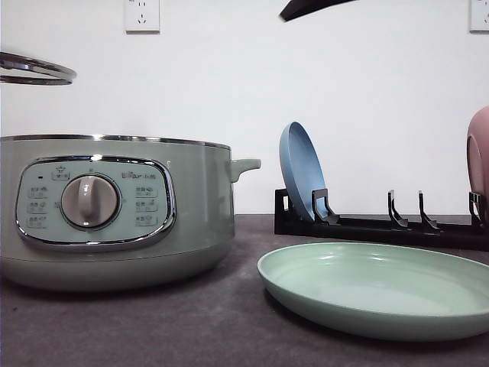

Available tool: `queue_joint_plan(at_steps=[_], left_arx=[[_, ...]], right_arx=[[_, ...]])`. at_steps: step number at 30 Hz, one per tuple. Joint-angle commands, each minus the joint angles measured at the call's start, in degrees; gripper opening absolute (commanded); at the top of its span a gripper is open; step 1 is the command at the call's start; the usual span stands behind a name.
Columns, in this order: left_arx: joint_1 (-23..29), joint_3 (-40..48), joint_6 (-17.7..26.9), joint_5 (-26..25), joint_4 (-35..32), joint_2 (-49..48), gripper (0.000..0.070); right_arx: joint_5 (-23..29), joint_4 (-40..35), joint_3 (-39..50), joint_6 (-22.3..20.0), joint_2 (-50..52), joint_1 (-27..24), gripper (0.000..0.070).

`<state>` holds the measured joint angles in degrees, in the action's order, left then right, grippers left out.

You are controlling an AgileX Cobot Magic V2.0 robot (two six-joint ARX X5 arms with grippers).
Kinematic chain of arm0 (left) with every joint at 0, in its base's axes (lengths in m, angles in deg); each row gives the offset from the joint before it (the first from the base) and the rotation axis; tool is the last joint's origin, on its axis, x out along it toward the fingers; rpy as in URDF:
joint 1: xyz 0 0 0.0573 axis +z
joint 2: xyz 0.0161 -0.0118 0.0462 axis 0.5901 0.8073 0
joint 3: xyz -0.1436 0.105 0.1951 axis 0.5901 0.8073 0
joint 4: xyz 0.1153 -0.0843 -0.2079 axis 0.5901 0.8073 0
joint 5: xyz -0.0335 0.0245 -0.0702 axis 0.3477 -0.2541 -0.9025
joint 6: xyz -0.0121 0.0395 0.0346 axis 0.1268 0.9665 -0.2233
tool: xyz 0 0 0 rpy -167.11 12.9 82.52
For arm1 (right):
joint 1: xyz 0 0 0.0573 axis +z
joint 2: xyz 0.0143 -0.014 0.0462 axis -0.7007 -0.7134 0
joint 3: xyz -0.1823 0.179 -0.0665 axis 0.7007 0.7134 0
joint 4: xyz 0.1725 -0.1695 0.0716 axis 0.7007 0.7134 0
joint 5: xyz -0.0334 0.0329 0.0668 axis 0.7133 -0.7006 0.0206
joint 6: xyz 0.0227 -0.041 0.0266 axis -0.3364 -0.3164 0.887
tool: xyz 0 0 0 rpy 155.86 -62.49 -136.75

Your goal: Transfer potato from steamer to green plate

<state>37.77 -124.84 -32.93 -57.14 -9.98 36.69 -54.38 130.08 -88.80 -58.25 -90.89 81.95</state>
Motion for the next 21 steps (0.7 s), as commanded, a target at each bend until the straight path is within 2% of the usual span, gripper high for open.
queue_joint_plan(at_steps=[1, 7, 12, 21], left_arx=[[0.00, -2.38, 0.45, 0.15, -1.55, -0.42, 0.0001], [0.04, -2.38, 0.46, 0.15, -1.55, -0.42, 0.0001], [0.45, -2.38, 0.42, 0.15, -1.55, -0.42, 0.0001], [0.63, -2.38, 0.42, 0.15, -1.55, -0.42, 0.0001]], right_arx=[[0.01, -0.01, -4.28, 0.70, -3.06, 1.02, 0.0427], [2.36, 3.28, -18.92, -0.52, -14.69, 3.08, 0.0430], [5.45, 6.09, -30.19, -1.21, -24.78, 4.81, 0.0493], [11.29, 5.55, -38.85, -1.22, -38.65, 8.54, 0.0496]])
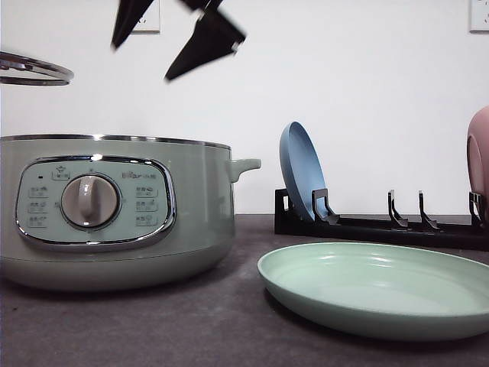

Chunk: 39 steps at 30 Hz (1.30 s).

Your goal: Transfer potato from steamer to green plate

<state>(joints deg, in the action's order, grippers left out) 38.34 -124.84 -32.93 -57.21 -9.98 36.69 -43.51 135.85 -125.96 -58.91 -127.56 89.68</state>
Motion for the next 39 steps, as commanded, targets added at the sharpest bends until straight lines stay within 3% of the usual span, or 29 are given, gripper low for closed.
queue_joint_plan(at_steps=[1, 12, 24, 36, 39], left_arx=[[0.07, -2.38, 0.42, 0.22, -1.55, -0.42, 0.0001], [0.07, -2.38, 0.40, 0.18, -1.55, -0.42, 0.0001], [0.07, -2.38, 0.39, 0.17, -1.51, -0.42, 0.0001], [0.07, -2.38, 0.39, 0.16, -1.53, -0.42, 0.0001], [0.07, -2.38, 0.39, 0.15, -1.55, -0.42, 0.0001]], right_arx=[[1.15, -0.63, -1.74, -0.55, -3.03, 1.19, 0.0496], [8.58, -2.60, -1.74, -0.57, -10.21, 4.37, 0.0498], [11.91, -2.33, -1.74, -0.53, -13.52, 5.34, 0.0498], [11.95, -1.69, -1.72, -0.49, -15.73, 5.66, 0.0497], [11.98, -1.53, -1.72, -0.49, -15.73, 5.66, 0.0426]])
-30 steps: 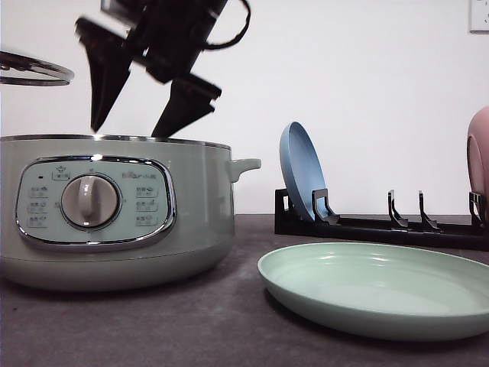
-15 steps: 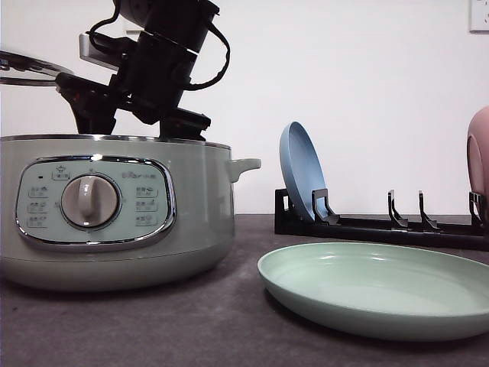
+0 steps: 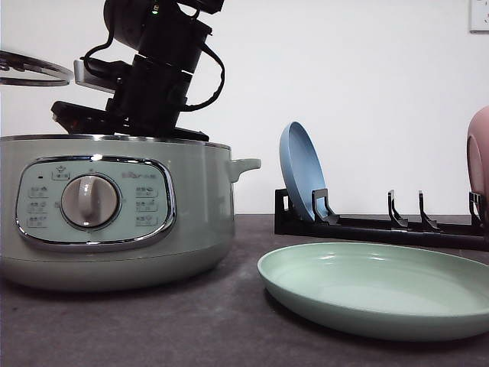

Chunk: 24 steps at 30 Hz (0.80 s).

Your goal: Transfer potato from steamer to green plate

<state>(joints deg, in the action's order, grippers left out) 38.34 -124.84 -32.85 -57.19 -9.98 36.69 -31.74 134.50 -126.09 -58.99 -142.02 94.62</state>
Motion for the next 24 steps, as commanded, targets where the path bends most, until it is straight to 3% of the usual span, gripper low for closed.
queue_joint_plan(at_steps=[1, 3, 7, 18, 24], left_arx=[[0.07, -2.38, 0.32, 0.13, -1.55, -0.42, 0.0001], [0.07, -2.38, 0.32, 0.13, -1.55, -0.42, 0.0001], [0.07, -2.38, 0.32, 0.13, -1.55, -0.42, 0.0001], [0.04, -2.38, 0.32, 0.05, -1.57, -0.42, 0.0001], [-0.10, -2.38, 0.32, -0.75, -1.56, -0.42, 0.0001]], right_arx=[[0.20, -0.07, -1.60, -0.42, -1.27, 0.72, 0.0377], [0.13, 0.08, -1.60, -0.40, -1.27, 0.72, 0.0272], [-0.04, 0.06, -1.61, -0.39, -1.20, 0.72, 0.0164], [-0.16, 0.63, -2.84, -1.86, 6.19, -0.41, 0.0136], [-0.14, 4.82, -2.84, -4.43, 14.34, -2.03, 0.0130]])
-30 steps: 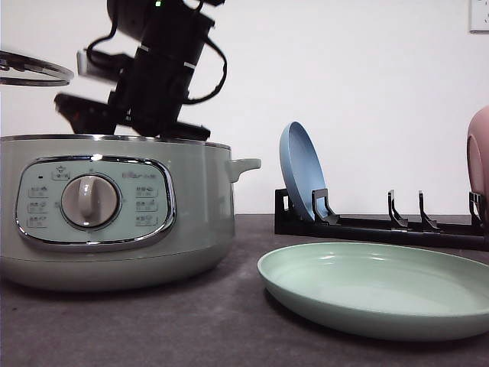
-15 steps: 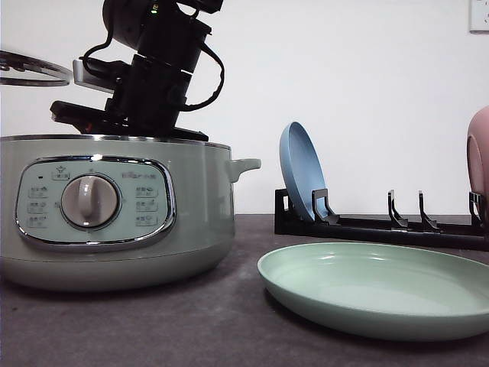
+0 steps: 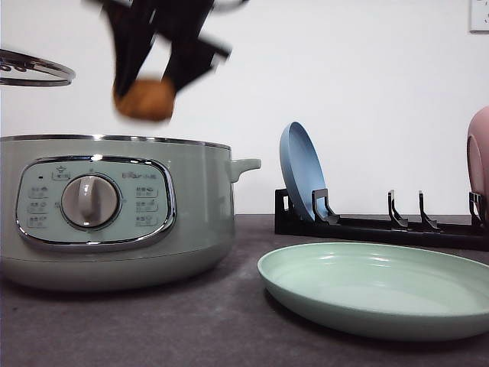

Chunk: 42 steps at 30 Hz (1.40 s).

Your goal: Transfer potato from steamer to green plate

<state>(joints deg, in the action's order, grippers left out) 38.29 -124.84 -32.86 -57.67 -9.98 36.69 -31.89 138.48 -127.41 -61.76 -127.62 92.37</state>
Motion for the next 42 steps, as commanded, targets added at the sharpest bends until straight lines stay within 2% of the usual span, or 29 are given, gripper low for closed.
queue_joint_plan(at_steps=[1, 10, 14, 21, 29, 33, 42], left_arx=[[-0.14, -2.38, 0.33, -0.29, -1.55, -0.42, 0.0001], [-1.74, -2.38, 0.35, -1.80, -1.57, -0.42, 0.0001], [-2.76, -2.38, 0.35, -2.75, -1.57, -0.42, 0.0001], [-4.90, -2.38, 0.35, -3.06, -1.60, -0.42, 0.0001], [-8.10, -2.38, 0.35, -3.10, -1.57, -0.42, 0.0001], [-9.77, -2.38, 0.35, -3.10, -1.60, -0.42, 0.0001], [-12.44, -2.38, 0.35, -3.10, -1.57, -0.42, 0.0001]], right_arx=[[0.00, 1.94, -1.52, -1.86, 1.33, -0.28, 0.0129], [-0.20, 9.69, -1.22, -1.95, 13.13, -6.63, 0.0128], [-0.19, 11.30, 3.01, -1.95, 18.86, -9.63, 0.0128], [-0.19, 2.28, 26.04, -1.50, 34.92, -14.69, 0.0128], [-0.20, -8.54, 49.25, 7.28, 49.24, -17.38, 0.0128], [-0.22, -12.74, 57.23, 11.40, 51.77, -17.22, 0.0128], [-0.07, -23.97, 71.22, 18.79, 50.21, -16.46, 0.0128]])
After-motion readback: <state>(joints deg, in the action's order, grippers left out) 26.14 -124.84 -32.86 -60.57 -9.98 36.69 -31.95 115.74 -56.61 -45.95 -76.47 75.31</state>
